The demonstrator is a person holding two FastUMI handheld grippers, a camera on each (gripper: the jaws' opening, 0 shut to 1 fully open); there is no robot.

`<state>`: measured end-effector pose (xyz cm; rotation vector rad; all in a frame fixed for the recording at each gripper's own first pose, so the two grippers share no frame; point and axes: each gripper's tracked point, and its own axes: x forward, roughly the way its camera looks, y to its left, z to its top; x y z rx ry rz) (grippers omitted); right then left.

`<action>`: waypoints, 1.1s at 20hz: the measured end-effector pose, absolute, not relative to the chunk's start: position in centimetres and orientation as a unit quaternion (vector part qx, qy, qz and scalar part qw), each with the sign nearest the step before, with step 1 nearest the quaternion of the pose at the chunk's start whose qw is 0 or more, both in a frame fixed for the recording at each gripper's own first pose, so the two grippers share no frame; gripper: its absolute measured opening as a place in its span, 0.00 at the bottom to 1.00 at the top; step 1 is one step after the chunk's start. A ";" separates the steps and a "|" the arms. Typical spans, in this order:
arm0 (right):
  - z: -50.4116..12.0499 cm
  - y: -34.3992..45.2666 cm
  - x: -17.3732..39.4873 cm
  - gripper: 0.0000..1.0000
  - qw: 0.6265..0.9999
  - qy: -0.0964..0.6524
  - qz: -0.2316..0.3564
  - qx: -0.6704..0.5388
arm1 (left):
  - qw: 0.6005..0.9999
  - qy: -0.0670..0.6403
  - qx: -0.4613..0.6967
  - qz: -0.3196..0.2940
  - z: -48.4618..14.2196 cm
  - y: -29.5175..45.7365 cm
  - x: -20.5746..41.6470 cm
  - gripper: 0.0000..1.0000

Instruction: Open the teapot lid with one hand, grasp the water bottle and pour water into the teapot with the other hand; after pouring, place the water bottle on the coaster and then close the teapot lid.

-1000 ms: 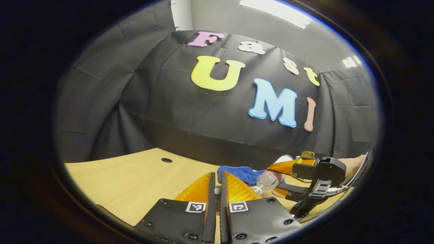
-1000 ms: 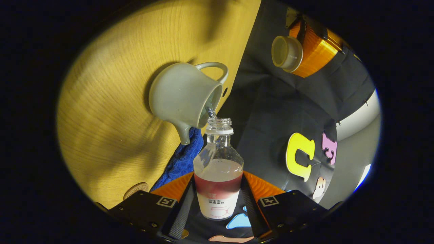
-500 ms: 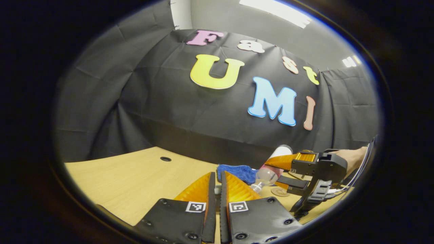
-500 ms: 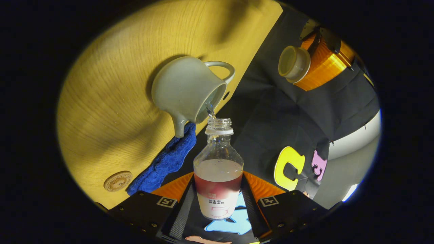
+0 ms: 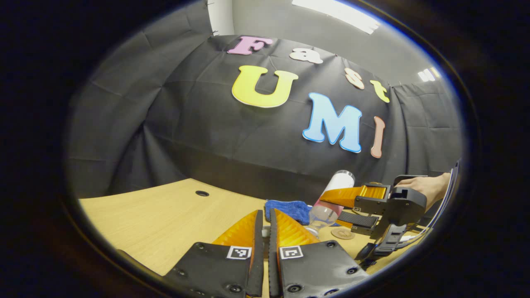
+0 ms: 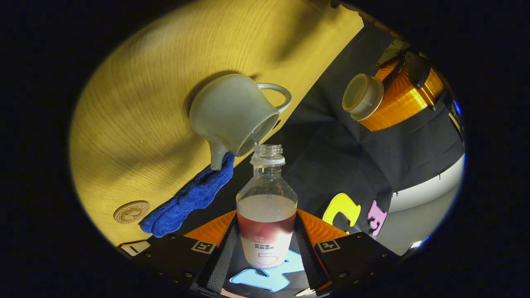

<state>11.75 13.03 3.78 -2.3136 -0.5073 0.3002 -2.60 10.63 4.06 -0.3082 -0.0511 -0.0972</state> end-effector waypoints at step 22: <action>2.1 11.3 11.7 0.74 0.453 -0.137 0.134 -0.871 | 0.986 -0.031 -0.155 -0.050 4.6 10.6 -2.7 0.12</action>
